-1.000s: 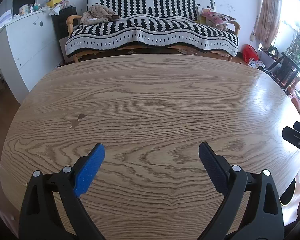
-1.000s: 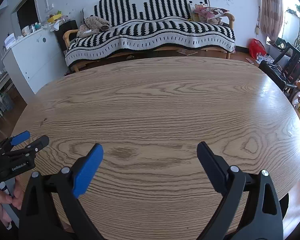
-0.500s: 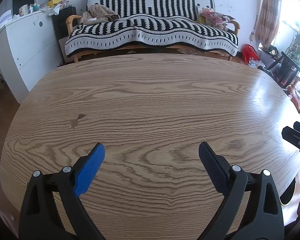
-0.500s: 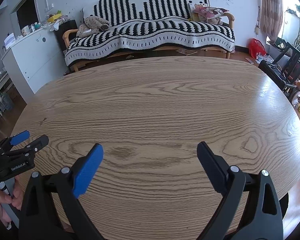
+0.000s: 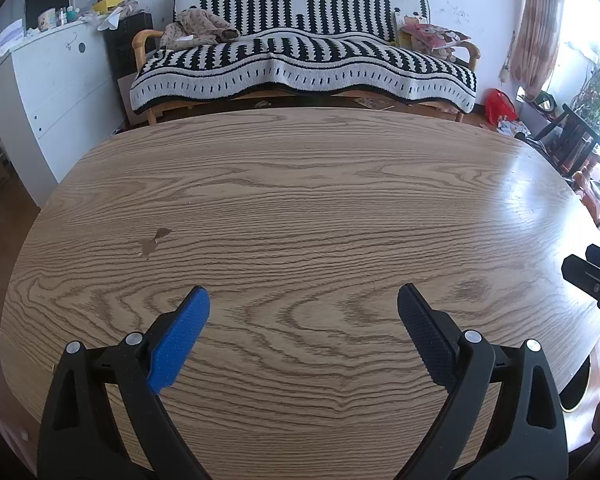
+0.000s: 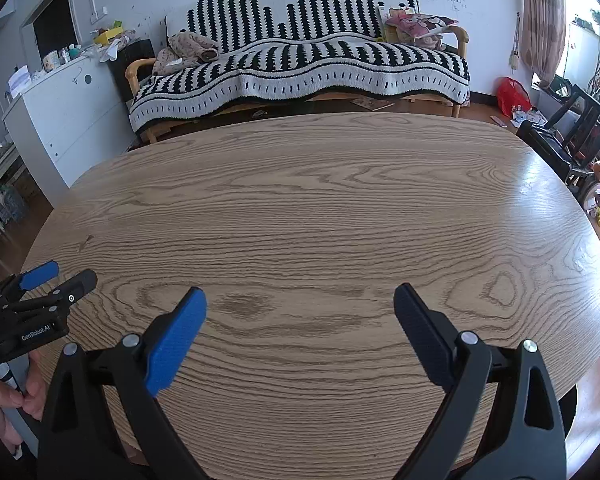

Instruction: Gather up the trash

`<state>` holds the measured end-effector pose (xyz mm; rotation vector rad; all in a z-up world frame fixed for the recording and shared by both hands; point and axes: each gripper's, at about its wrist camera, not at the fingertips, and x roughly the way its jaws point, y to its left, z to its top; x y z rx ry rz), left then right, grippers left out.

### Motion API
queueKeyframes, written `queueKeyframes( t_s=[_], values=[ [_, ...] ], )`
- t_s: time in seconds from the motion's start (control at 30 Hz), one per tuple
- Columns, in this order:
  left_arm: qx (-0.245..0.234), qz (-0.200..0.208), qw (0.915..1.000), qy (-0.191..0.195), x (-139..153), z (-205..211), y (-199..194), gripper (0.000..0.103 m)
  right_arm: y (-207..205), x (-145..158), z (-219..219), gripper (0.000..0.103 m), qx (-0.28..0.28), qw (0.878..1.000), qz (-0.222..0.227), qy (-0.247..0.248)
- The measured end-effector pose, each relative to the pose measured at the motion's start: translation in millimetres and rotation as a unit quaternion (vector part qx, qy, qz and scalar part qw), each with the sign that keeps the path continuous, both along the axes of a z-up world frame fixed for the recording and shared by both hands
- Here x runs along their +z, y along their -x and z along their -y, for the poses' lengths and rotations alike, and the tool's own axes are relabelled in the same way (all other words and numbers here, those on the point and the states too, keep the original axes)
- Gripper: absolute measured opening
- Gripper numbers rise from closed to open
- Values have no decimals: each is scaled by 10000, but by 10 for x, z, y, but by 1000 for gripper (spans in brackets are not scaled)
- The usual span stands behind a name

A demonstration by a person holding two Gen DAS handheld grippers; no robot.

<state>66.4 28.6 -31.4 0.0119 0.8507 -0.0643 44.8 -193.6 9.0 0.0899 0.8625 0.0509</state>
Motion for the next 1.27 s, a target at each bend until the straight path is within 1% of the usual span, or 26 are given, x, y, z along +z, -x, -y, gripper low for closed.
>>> queueKeyframes(
  t_s=[0.2,0.3,0.4,0.63,0.8,1.03,1.27],
  values=[
    [15,20,10000,-3,5,5,5,93,2,0,2,91,3,10000,1,0],
    [0,60,10000,-79,13,30,17,93,0,1,0,91,2,10000,-1,2],
    [-14,111,9998,-145,30,61,34,96,1,1,-1,91,0,10000,-1,0],
    [-36,131,9998,-115,48,78,53,96,2,1,2,91,1,10000,-3,1],
    [21,100,9999,-17,49,48,42,96,-1,-2,-4,92,3,10000,-6,2],
    [3,186,9998,-18,80,49,52,96,5,-10,6,92,3,10000,-2,1],
    [60,68,9999,113,63,15,38,96,4,-13,6,92,5,10000,2,6]
  ],
)
